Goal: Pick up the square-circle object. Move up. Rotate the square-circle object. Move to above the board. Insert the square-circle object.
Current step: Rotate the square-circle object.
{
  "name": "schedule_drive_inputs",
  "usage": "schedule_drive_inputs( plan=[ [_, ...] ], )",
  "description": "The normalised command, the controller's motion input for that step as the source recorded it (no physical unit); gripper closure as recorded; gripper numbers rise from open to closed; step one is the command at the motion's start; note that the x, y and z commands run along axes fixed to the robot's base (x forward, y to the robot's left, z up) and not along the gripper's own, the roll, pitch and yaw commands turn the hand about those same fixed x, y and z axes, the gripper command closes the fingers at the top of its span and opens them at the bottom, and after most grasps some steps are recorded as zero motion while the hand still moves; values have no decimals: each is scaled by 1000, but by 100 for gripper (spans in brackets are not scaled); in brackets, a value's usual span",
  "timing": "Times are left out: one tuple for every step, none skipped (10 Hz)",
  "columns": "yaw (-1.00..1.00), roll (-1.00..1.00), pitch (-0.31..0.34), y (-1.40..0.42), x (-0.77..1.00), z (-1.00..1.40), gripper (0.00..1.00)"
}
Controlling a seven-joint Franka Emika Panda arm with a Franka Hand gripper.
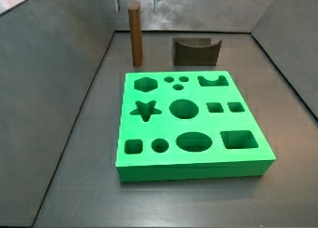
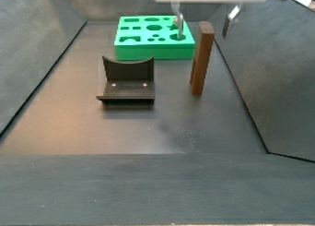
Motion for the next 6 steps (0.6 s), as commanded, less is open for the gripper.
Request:
schedule_drive_inputs(
  plan=[
    [-11,35,36,9,-14,744,0],
    [-10,43,51,12,-4,564,0],
    [-8,51,73,15,8,322,0],
    [-1000,9,14,83,0,0,0],
    [-1000,8,12,80,15,-72,0],
    [-1000,3,10,65,28,-56,0]
  ],
)
